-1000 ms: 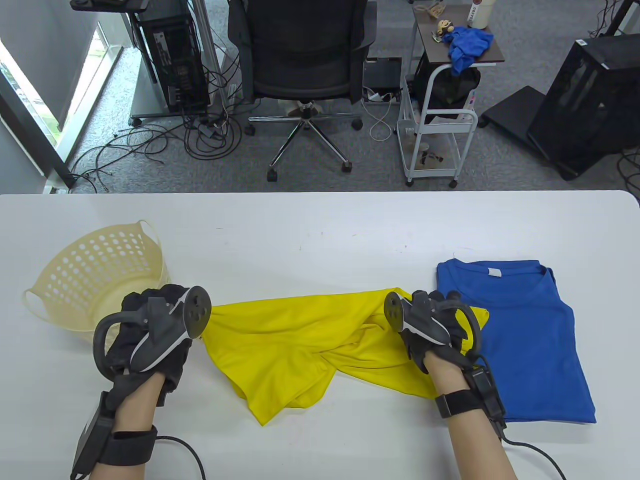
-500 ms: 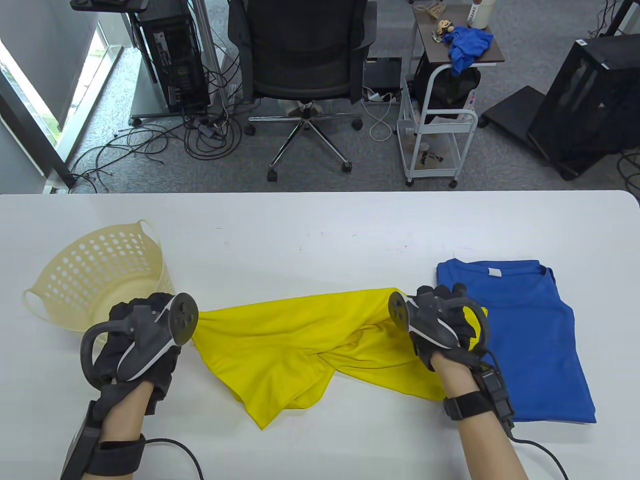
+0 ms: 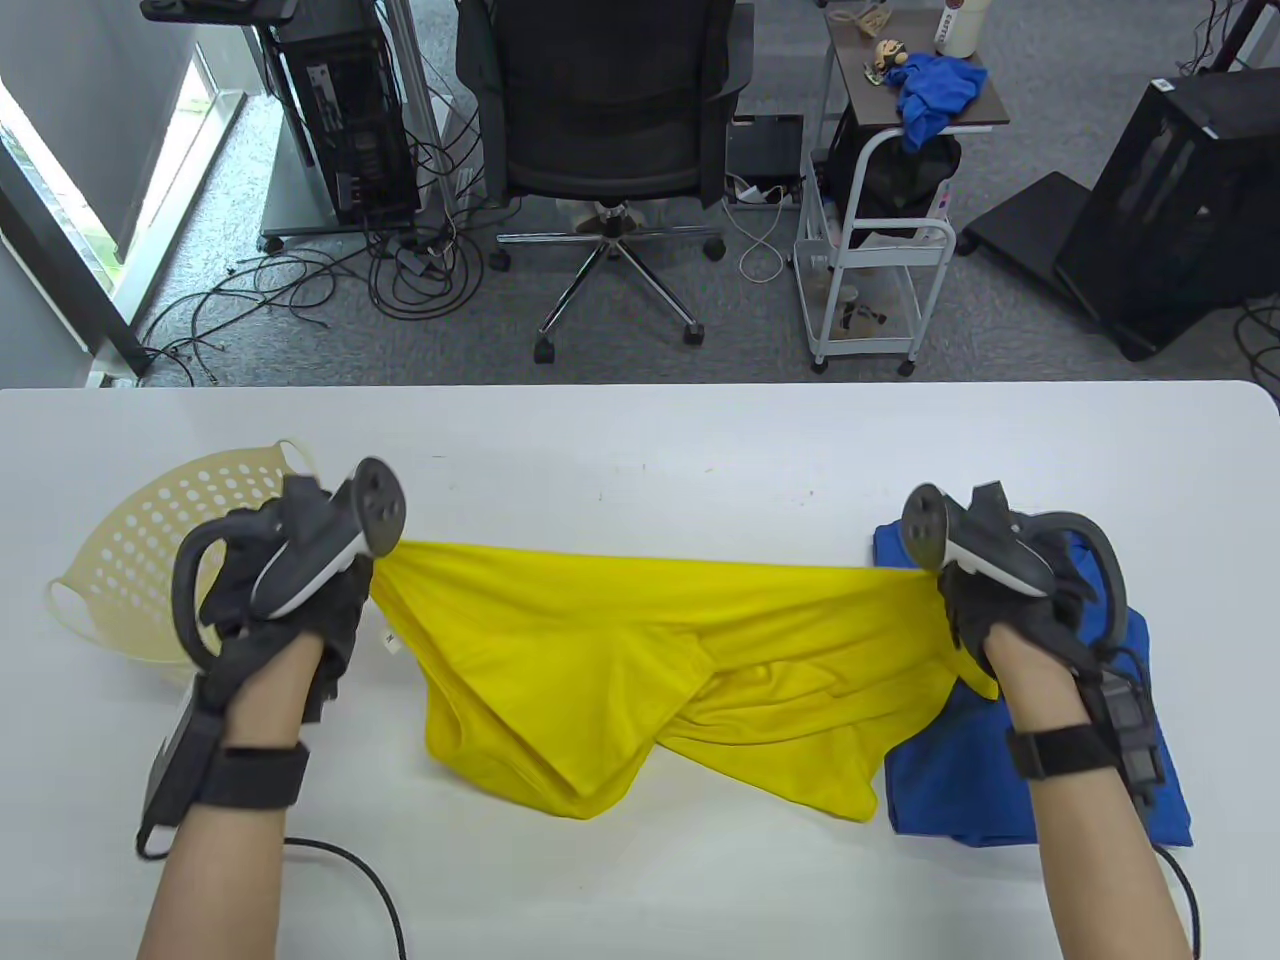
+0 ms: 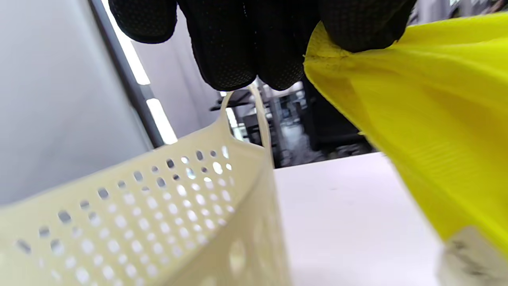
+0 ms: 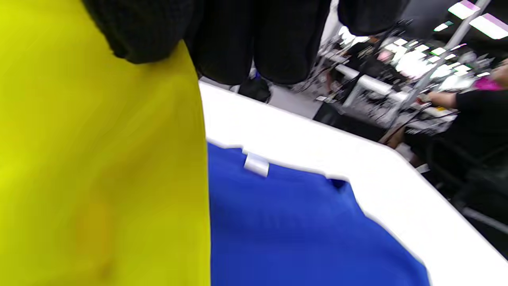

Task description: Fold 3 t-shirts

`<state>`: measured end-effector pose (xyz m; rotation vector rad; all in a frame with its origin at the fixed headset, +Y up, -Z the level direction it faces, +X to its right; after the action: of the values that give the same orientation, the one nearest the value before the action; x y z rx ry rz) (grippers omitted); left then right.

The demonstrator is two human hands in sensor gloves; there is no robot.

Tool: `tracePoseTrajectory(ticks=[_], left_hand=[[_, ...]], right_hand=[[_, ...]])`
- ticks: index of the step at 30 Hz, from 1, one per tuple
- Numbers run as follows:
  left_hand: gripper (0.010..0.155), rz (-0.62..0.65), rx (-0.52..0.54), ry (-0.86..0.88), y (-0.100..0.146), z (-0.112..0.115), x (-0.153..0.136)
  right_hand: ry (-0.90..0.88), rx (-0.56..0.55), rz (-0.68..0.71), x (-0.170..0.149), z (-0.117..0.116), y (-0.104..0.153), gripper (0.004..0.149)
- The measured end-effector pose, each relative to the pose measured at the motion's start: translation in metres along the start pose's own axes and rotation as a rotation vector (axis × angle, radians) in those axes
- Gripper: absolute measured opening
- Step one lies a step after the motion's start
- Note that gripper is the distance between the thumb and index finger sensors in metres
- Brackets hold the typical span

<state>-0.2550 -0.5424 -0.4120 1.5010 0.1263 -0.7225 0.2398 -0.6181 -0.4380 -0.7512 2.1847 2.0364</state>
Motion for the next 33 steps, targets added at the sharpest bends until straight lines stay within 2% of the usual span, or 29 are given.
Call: tracePoseTrajectory(ticks=[1, 2, 3, 4, 5, 6, 9, 11, 12, 14, 15, 16, 18, 19, 20, 22, 23, 24, 26, 28, 29, 33], left_hand=[[0.041, -0.075, 0.075, -0.034, -0.012, -0.015, 0.007], [0.041, -0.140, 0.177, 0.040, -0.019, -0.041, 0.003], [0.041, -0.174, 0.214, 0.102, -0.020, -0.055, -0.004], [0.041, -0.220, 0.285, 0.245, -0.017, -0.079, -0.019], [0.041, -0.233, 0.345, 0.362, -0.010, -0.101, -0.035], [0.041, -0.208, 0.364, 0.408, -0.001, -0.117, -0.050], [0.041, -0.153, 0.367, 0.477, 0.025, -0.134, -0.084], [0.041, -0.098, 0.291, 0.492, 0.038, -0.126, -0.095], [0.041, -0.072, 0.237, 0.486, 0.044, -0.116, -0.097], [0.041, -0.034, 0.151, 0.461, 0.054, -0.092, -0.094], [0.041, -0.012, 0.090, 0.427, 0.060, -0.070, -0.088], [0.041, 0.001, 0.038, 0.388, 0.064, -0.049, -0.080], [0.042, 0.018, -0.041, 0.322, 0.070, -0.007, -0.062], [0.042, 0.024, -0.094, 0.279, 0.073, 0.023, -0.049], [0.042, 0.025, -0.146, 0.233, 0.076, 0.050, -0.037], [0.043, -0.029, -0.234, 0.113, 0.081, 0.094, -0.020], [0.046, -0.058, -0.238, 0.059, 0.084, 0.110, -0.015], [0.049, -0.026, -0.221, 0.021, 0.088, 0.126, -0.009], [0.052, 0.042, -0.231, -0.005, 0.093, 0.150, -0.003], [0.057, 0.132, -0.296, 0.014, 0.097, 0.170, 0.003], [0.061, 0.137, -0.332, 0.014, 0.098, 0.181, 0.006], [0.074, 0.196, -0.337, -0.038, 0.097, 0.211, 0.020]], right_hand=[[-0.048, -0.097, -0.066, 0.003, 0.016, -0.013, 0.041], [-0.164, -0.287, -0.153, -0.005, 0.049, -0.018, 0.041], [-0.198, -0.346, -0.178, -0.009, 0.061, -0.017, 0.041], [-0.286, -0.540, -0.267, -0.029, 0.102, -0.007, 0.041], [-0.363, -0.679, -0.346, -0.049, 0.133, 0.009, 0.041], [-0.418, -0.788, -0.380, -0.070, 0.158, 0.027, 0.041], [-0.512, -0.944, -0.374, -0.117, 0.191, 0.077, 0.042], [-0.492, -1.004, -0.284, -0.133, 0.192, 0.104, 0.042], [-0.459, -1.005, -0.276, -0.137, 0.188, 0.115, 0.042], [-0.325, -0.896, -0.205, -0.138, 0.169, 0.135, 0.042], [-0.263, -0.811, -0.178, -0.134, 0.155, 0.143, 0.042], [-0.191, -0.692, -0.122, -0.127, 0.134, 0.147, 0.041], [-0.096, -0.549, -0.055, -0.113, 0.102, 0.151, 0.041], [-0.025, -0.447, -0.012, -0.098, 0.071, 0.153, 0.041], [0.022, -0.384, 0.027, -0.087, 0.050, 0.153, 0.041], [0.106, -0.210, 0.114, -0.062, 0.003, 0.150, 0.041], [0.127, -0.127, 0.152, -0.053, -0.013, 0.148, 0.041], [0.118, -0.049, 0.189, -0.044, -0.032, 0.146, 0.046], [0.039, -0.038, 0.215, -0.036, -0.049, 0.142, 0.051], [-0.029, -0.044, 0.243, -0.028, -0.062, 0.135, 0.053], [-0.055, -0.026, 0.261, -0.022, -0.070, 0.131, 0.053], [-0.137, -0.009, 0.326, 0.003, -0.100, 0.128, 0.054]])
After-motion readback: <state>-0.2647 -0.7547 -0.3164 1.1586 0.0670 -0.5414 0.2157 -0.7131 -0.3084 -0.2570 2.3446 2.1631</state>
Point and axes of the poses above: the tracker on the back of each hand, its own x axis roughly to the thumb side, its own y axis roughly from the fingertips to the wrist, z = x × y, the point moved 1 cm from there along -y, roughly from the wrist to the fingertips, and after that the axes turned 14 degrees about -z, right-handed, at the moved point
